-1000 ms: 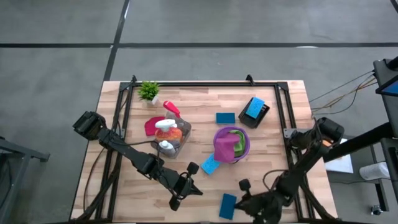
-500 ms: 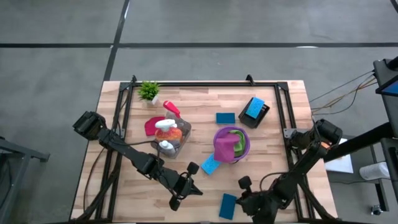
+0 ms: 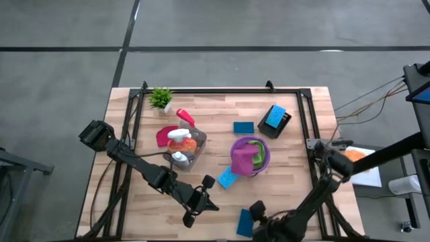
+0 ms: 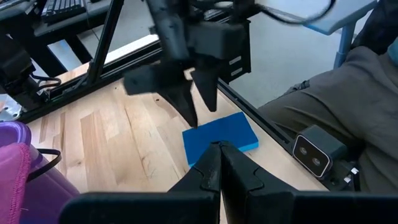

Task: Pick & Place Kitchen Items
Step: Put the blue sponge wipe into the black bin

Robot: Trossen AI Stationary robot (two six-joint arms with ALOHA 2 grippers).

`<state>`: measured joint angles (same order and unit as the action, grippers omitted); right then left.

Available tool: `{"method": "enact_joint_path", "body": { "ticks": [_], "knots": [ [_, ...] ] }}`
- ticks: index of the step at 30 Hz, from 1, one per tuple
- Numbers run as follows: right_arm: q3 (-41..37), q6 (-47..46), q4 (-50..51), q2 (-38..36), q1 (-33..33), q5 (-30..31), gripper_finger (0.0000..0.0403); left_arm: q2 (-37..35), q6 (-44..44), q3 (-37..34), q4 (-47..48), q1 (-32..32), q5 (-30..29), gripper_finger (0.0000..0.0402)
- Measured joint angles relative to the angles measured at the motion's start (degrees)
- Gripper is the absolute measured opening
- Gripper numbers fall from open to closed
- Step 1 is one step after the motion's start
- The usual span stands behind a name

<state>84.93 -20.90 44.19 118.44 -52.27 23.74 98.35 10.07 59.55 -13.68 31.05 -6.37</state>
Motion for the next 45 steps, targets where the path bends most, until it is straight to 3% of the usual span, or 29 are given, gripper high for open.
{"method": "enact_joint_path", "body": {
  "ticks": [7,17,30,45],
  "knots": [
    [8.4,4.3,8.1,7.9,-0.1,0.5,0.0235,0.0,0.0,0.0,0.0,0.0,0.0,0.0001],
    [7.4,9.1,8.3,7.8,0.5,3.4,0.0124,0.0,0.2,0.0,0.0,0.0,0.0,0.0001],
    [7.2,16.8,7.3,7.9,1.1,5.0,0.0024,0.0,0.2,0.0,0.1,0.0,0.0,0.0001],
    [7.0,9.1,15.8,4.7,0.7,9.7,0.0017,0.0,0.2,0.0,0.2,0.0,0.0,0.0001]
  ]
}}
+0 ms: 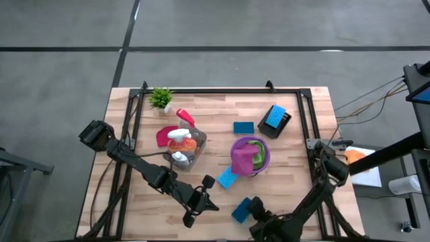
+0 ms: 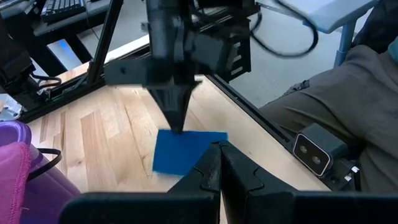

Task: Pick & Place Kitchen Items
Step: Put the blue sponge wipe into the black bin

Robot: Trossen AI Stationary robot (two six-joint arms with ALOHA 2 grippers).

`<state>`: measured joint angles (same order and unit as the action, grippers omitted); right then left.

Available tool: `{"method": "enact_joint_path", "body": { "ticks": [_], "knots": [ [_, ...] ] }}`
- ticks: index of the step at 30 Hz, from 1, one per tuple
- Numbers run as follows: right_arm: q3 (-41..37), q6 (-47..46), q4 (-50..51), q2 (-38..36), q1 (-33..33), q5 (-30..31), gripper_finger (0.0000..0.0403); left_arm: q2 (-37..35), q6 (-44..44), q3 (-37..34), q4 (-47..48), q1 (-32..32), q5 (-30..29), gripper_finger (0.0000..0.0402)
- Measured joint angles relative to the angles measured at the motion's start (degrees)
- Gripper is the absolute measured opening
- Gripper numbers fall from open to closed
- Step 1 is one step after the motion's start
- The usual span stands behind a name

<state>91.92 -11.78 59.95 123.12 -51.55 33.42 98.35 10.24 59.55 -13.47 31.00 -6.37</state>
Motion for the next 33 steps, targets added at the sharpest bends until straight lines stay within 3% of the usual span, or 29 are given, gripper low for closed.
{"method": "enact_joint_path", "body": {
  "ticks": [11,17,22,26,33],
  "knots": [
    [-1.8,-7.2,-0.8,-10.2,-0.7,0.1,0.0017,0.0,0.0,0.0,0.1,0.0,0.0,0.0001],
    [-7.0,-12.6,-9.7,-12.3,2.0,-12.9,0.0017,0.0,-0.1,0.0,0.1,0.0,0.0,0.0001],
    [-10.5,-13.7,-16.5,-11.6,4.3,-16.9,0.0024,0.0,-0.1,0.0,0.0,0.0,0.0,0.0001],
    [-10.7,-15.1,-15.7,-11.6,6.5,-18.0,0.0079,0.0,-0.1,0.0,0.0,0.0,0.0,0.0001],
    [-10.6,-12.3,-16.1,-11.7,9.4,-23.4,0.026,0.0,-0.2,0.0,0.2,0.0,0.0,0.0001]
  ]
}}
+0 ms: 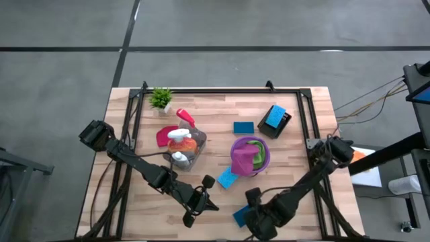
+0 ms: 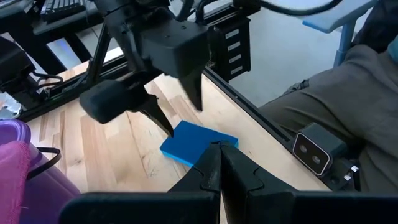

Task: Pick & Place Kitchen Items
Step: Put the blue sponge wipe into the black bin

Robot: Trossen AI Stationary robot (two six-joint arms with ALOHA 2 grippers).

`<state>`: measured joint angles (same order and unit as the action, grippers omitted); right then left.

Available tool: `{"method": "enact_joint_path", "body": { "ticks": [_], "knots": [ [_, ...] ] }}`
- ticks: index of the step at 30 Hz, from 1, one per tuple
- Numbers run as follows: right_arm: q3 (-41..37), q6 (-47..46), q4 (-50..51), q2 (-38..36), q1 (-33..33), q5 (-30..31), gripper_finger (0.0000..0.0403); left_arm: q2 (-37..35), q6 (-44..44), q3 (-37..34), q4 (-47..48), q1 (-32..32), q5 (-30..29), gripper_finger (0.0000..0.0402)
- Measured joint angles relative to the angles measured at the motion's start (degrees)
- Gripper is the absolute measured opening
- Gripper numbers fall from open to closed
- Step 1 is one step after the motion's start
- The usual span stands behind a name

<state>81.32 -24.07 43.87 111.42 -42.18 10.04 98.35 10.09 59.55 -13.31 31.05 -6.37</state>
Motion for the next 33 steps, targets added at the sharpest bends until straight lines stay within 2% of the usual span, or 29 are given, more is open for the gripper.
{"method": "enact_joint_path", "body": {
  "ticks": [3,6,14,18,20,23,31,33],
  "knots": [
    [0.0,1.0,-0.6,0.3,1.2,-3.3,0.0325,0.0,0.0,0.0,0.1,0.0,0.0,0.0001],
    [0.0,1.9,-0.8,2.0,1.9,-3.7,0.0361,0.0,0.0,0.0,0.3,0.0,0.0,0.0001],
    [0.0,3.4,-2.8,7.2,2.9,-7.3,0.037,0.0,0.0,0.0,0.4,0.0,0.0,0.0001],
    [0.3,3.3,-2.9,9.0,2.6,-6.8,0.0362,0.0,0.0,0.0,0.4,0.0,0.0,0.0001],
    [0.3,3.1,-2.9,9.3,2.3,-6.7,0.0339,0.0,0.0,0.0,0.5,0.0,0.0,0.0001],
    [0.3,2.1,-2.9,9.2,2.1,-6.5,0.0279,0.0,0.0,0.0,0.5,0.0,0.0,0.0001],
    [0.2,0.9,-3.6,8.5,1.0,-7.0,0.0051,0.0,0.0,0.0,0.5,0.0,0.0,0.0001],
    [0.1,1.4,-3.6,8.0,0.2,-5.3,0.0035,0.0,0.0,0.0,0.5,0.0,0.0,0.0001]
  ]
}}
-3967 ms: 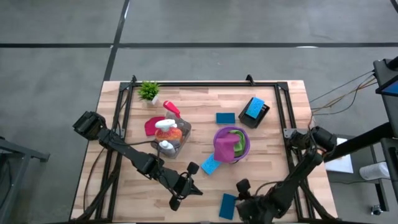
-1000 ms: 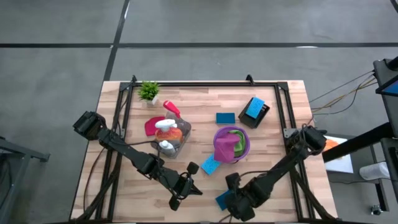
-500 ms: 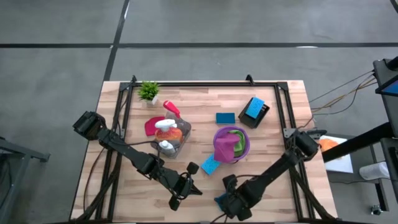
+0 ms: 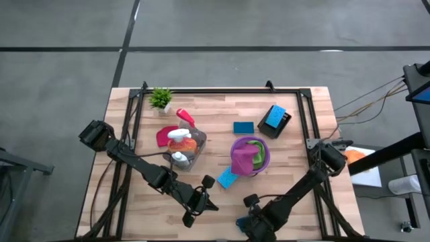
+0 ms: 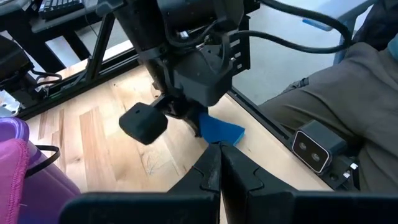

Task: Pick & Place Kitchen Items
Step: Put the blue sponge wipe into the black bin

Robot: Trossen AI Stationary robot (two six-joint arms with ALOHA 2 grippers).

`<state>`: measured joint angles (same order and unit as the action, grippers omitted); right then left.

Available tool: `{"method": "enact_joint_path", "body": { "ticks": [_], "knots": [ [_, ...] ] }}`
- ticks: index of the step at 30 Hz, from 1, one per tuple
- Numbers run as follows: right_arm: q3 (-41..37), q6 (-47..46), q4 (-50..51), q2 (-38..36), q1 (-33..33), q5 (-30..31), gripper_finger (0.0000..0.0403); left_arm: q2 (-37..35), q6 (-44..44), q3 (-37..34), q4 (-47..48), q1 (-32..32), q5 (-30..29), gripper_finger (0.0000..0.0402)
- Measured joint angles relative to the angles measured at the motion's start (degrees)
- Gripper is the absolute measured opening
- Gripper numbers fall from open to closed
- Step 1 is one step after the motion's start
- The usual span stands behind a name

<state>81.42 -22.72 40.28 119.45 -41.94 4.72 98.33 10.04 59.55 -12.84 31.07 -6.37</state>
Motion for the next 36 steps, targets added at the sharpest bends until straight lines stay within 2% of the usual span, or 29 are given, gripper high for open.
{"method": "enact_joint_path", "body": {
  "ticks": [6,11,14,16,21,24,27,30,36],
  "knots": [
    [-0.5,0.0,1.1,-4.2,-2.6,11.2,0.0026,0.0,0.0,0.0,0.1,0.0,0.0,0.0001],
    [-0.9,2.0,-2.9,-9.2,-6.1,20.7,0.0027,0.0,0.0,0.0,0.0,0.3,0.0,0.0001],
    [-4.3,7.1,-14.2,-12.9,-7.4,23.5,0.0023,0.0,0.1,0.0,0.0,0.5,0.0,0.0001],
    [-8.6,11.9,-26.4,-15.8,-7.4,23.6,0.0023,0.0,0.3,0.0,-0.1,0.6,0.0,0.0001],
    [-24.6,22.1,-57.6,-22.6,-6.7,16.8,0.0024,0.0,0.5,0.0,-0.2,0.6,0.0,0.0001],
    [-34.0,24.6,-70.8,-28.3,-6.1,16.5,0.0022,0.0,0.5,0.0,-0.2,0.6,0.0,0.0001],
    [-41.0,24.6,-72.5,-34.4,-5.4,20.3,0.0023,0.0,0.7,0.0,-0.2,0.6,0.0,0.0001],
    [-45.5,24.2,-71.0,-42.2,-4.7,27.7,0.0023,0.0,0.7,0.0,-0.2,0.6,0.0,0.0001],
    [-49.0,23.6,-58.8,-58.0,-2.4,40.7,0.0023,0.0,0.7,0.0,-0.4,0.6,0.0,0.0001]
  ]
}}
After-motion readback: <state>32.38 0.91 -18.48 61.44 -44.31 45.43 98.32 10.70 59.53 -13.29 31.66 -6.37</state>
